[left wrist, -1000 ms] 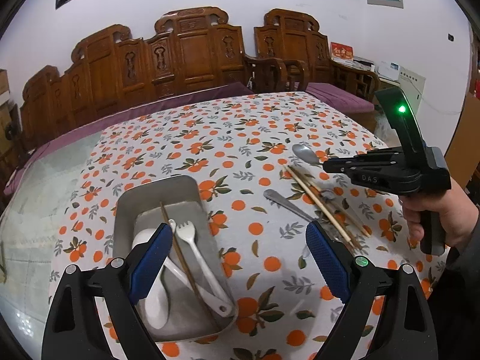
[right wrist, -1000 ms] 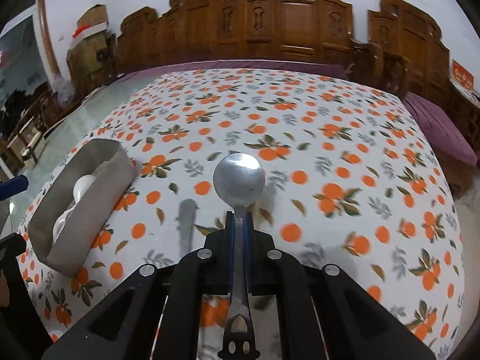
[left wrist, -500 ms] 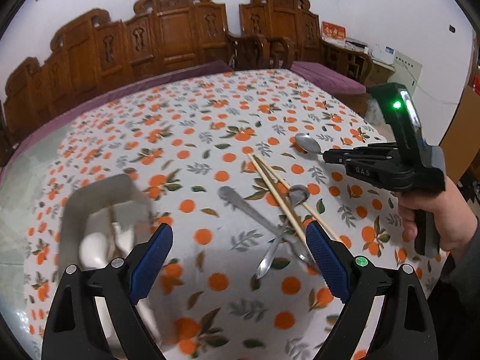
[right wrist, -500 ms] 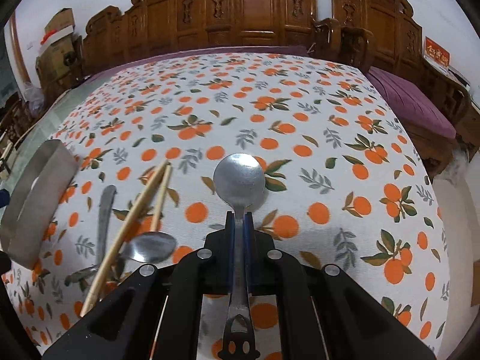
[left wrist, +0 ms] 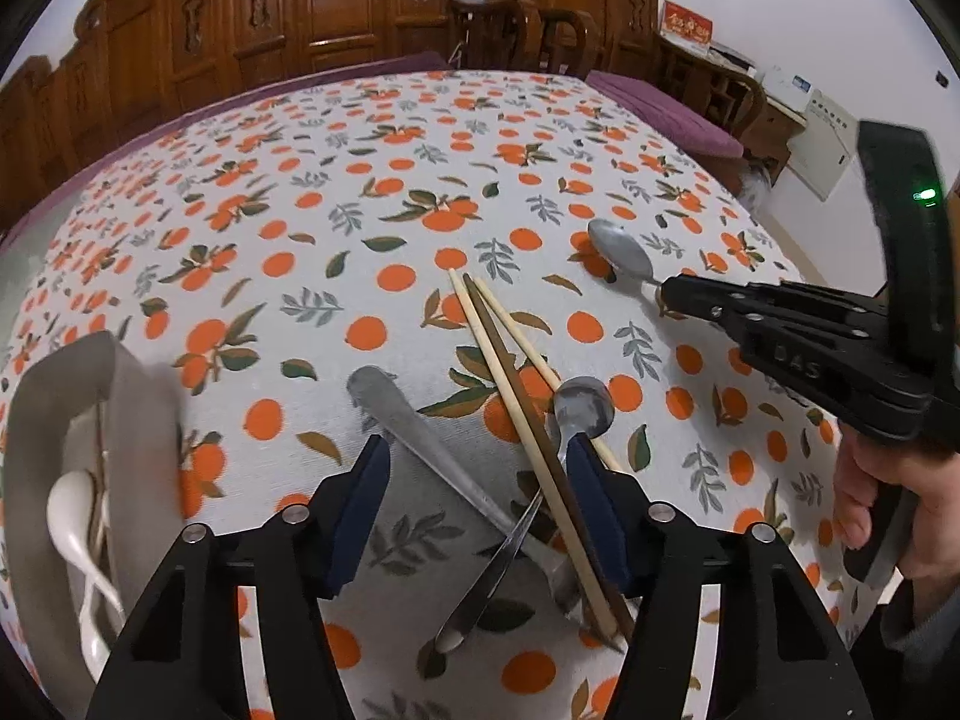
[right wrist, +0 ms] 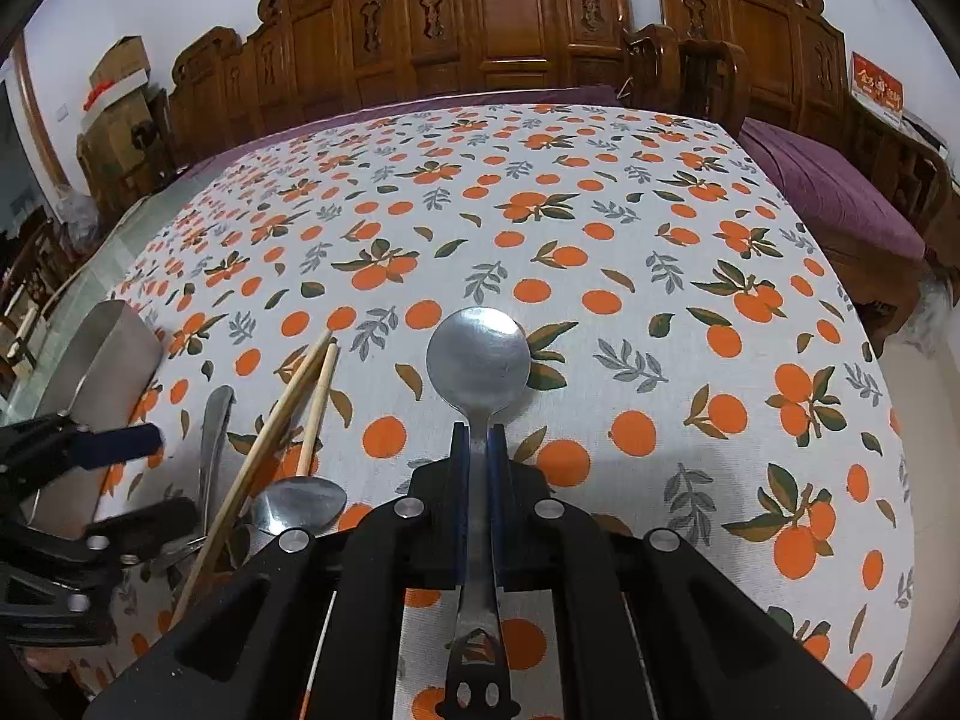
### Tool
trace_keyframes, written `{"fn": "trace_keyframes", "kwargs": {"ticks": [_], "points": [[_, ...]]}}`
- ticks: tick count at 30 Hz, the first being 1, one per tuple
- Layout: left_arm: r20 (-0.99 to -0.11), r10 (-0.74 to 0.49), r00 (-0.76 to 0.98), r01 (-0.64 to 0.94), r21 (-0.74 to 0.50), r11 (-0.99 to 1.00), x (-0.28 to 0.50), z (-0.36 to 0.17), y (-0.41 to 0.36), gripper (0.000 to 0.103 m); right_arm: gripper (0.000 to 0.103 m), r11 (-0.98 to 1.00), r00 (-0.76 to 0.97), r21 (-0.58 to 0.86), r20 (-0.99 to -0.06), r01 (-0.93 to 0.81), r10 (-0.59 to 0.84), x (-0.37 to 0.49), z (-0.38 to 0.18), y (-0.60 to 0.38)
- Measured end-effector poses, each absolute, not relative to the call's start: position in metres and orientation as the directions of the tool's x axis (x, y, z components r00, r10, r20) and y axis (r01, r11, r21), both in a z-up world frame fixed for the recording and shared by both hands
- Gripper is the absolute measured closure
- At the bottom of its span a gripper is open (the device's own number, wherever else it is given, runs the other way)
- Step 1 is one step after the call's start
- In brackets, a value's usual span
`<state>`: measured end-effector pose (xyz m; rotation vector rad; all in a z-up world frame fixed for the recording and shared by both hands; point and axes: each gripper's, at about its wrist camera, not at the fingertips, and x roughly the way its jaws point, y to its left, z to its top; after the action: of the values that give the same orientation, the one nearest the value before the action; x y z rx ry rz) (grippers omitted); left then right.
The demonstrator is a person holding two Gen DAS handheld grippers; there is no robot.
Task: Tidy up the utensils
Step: 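Grasp a wooden chopstick with the left tool while the right tool holds the metal spoon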
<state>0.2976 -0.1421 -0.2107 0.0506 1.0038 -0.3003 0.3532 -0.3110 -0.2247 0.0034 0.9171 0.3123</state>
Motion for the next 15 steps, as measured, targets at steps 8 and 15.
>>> {"fn": "trace_keyframes", "kwargs": {"ticks": [8,15], "points": [[-0.848,-0.184,0.497,0.257,-0.058,0.965,0.305,-0.218,-0.145,0.061,0.096,0.951,0.567,0.142,-0.775,-0.274,0.279,0.352,-0.223,-0.308],[-0.858,-0.148,0.493,0.261,-0.017,0.965,0.308,-0.224,-0.149,0.08,0.096,0.951,0.566,0.14,-0.776,-0.276,0.279,0.352,-0.223,-0.307]]}}
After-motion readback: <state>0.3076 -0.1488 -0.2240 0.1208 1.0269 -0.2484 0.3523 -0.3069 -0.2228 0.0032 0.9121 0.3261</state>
